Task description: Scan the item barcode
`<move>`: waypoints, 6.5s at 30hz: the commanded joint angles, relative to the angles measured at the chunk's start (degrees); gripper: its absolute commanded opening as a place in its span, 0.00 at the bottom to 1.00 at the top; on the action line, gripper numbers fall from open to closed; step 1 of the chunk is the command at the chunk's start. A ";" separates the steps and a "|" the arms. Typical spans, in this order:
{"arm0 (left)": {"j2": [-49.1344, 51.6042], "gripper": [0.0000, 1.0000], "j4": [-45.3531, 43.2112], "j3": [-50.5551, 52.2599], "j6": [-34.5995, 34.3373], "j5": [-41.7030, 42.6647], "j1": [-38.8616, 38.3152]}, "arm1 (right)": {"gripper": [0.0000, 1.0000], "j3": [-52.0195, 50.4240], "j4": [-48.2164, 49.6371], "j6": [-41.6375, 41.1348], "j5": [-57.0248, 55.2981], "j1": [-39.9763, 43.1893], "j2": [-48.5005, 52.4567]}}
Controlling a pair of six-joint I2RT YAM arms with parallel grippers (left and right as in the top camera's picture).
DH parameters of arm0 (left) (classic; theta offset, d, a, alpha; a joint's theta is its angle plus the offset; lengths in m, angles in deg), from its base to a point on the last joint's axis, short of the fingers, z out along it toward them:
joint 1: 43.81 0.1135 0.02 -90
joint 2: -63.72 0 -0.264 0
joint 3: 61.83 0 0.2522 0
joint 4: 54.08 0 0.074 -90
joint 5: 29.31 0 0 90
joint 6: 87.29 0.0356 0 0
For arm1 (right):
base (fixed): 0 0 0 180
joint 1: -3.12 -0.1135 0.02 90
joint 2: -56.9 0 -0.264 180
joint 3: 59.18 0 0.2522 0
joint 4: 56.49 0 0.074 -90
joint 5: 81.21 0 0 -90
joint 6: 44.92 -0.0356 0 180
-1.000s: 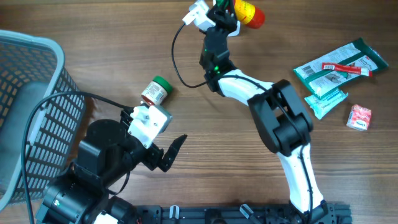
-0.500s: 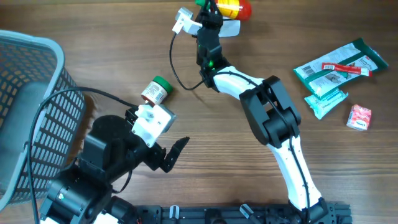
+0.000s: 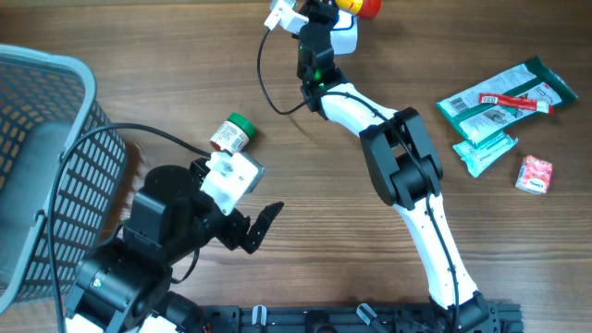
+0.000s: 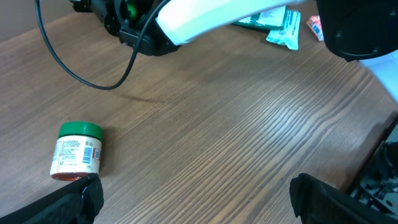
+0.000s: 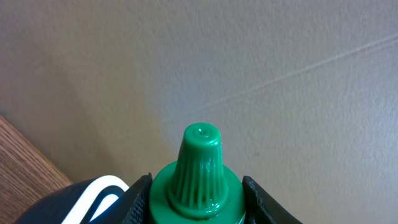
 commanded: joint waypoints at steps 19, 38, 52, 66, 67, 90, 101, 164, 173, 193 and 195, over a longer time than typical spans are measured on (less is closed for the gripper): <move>0.44 1.00 0.81 -0.79 -0.55 0.92 0.28 | 0.04 1.81 8.24 -16.33 -25.83 -0.85 -6.73; 0.44 1.00 1.53 -0.79 -0.61 0.96 0.28 | 0.04 -2.89 -94.18 -89.26 28.87 48.57 -38.38; 0.44 1.00 1.46 -0.79 -2.10 0.96 0.28 | 0.04 -12.46 -87.54 -90.49 14.51 59.43 -38.40; 0.44 1.00 1.53 -0.79 -2.10 0.96 0.28 | 0.77 -12.55 -90.05 -90.40 20.81 59.43 -39.12; 0.44 1.00 1.51 -0.79 -2.10 0.96 0.28 | 0.77 -12.48 -89.81 -90.40 21.77 59.43 -40.37; 2.56 1.00 -4.76 -0.79 -11.82 -11.78 26.32 | 0.79 -12.52 -87.95 -61.88 60.06 20.26 -51.71; 18.03 0.78 -2.91 3.43 -11.87 9.16 38.56 | 0.57 -12.52 -81.70 -62.60 60.08 8.83 -36.83; 50.58 0.04 -60.11 18.62 -50.29 3.08 18.84 | 0.04 -12.37 -80.46 -79.91 72.89 3.26 -22.27; 50.58 0.04 -62.14 18.62 -50.29 3.08 16.35 | 0.04 -12.37 -88.13 -78.38 72.41 3.85 -23.06; 52.89 0.04 -69.31 18.62 -51.98 1.97 7.28 | 0.04 -12.37 -100.00 -73.94 71.89 10.49 -24.63; 52.87 0.04 -69.31 18.62 -51.93 1.75 7.50 | 0.04 -12.35 -99.95 -74.42 70.90 10.73 -24.87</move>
